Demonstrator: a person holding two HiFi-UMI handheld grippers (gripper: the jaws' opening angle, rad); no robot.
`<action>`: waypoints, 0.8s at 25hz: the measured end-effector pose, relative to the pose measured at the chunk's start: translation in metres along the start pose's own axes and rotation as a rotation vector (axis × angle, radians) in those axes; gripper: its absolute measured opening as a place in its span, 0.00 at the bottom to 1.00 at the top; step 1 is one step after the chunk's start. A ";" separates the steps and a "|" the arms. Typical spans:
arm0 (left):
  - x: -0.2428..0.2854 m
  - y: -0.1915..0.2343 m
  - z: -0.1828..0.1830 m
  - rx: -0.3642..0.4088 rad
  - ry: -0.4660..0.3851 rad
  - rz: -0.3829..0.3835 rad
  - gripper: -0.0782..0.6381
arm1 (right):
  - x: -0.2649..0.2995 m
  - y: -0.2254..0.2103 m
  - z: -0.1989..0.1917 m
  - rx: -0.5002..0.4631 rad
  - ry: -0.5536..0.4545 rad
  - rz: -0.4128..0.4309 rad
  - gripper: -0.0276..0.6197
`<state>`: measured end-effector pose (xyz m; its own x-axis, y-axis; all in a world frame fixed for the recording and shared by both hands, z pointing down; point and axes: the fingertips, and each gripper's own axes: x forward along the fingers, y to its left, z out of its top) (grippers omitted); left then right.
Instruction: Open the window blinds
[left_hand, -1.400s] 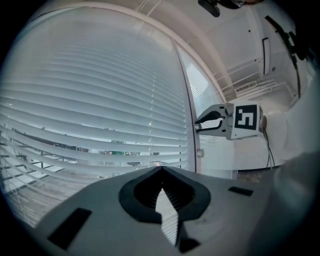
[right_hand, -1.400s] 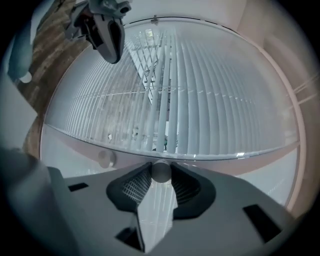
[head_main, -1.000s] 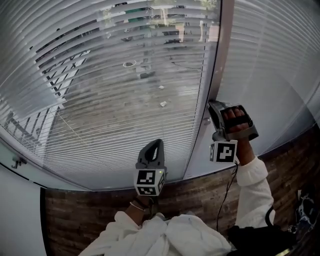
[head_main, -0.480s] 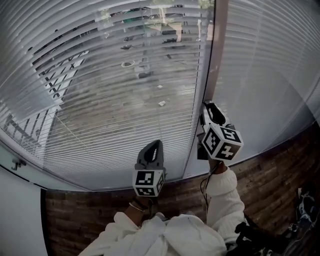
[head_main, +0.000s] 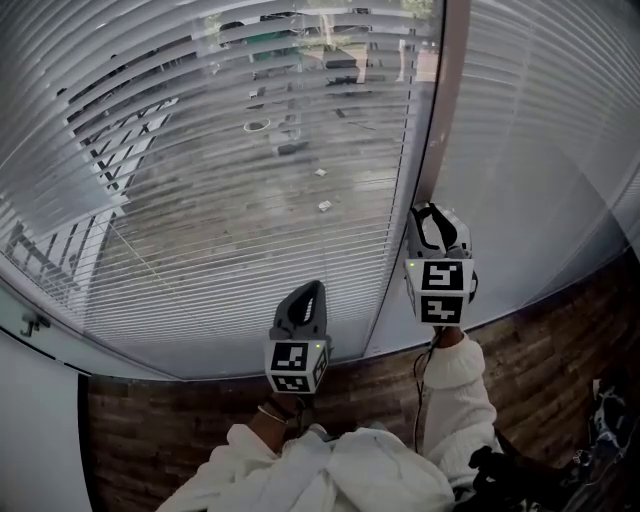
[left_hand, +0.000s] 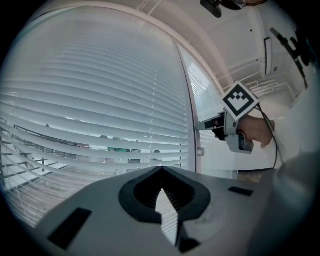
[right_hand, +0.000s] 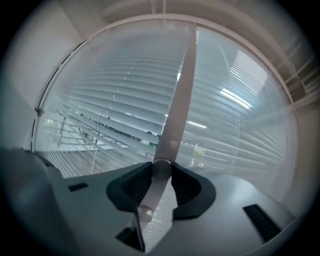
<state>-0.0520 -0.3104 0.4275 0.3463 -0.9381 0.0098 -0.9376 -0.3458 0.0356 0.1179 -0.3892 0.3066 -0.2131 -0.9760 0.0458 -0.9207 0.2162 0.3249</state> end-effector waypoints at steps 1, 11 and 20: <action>0.001 0.000 0.000 0.000 -0.001 -0.002 0.11 | 0.000 0.001 0.001 -0.056 0.005 -0.005 0.24; 0.007 -0.002 0.001 0.003 -0.004 -0.010 0.11 | 0.002 0.005 0.001 -0.516 0.028 -0.040 0.24; 0.004 0.004 0.002 0.007 -0.003 0.007 0.11 | 0.002 0.009 -0.002 -0.828 0.015 -0.048 0.24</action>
<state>-0.0550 -0.3153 0.4260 0.3393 -0.9406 0.0068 -0.9403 -0.3390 0.0289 0.1103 -0.3892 0.3118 -0.1697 -0.9852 0.0248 -0.3890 0.0901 0.9168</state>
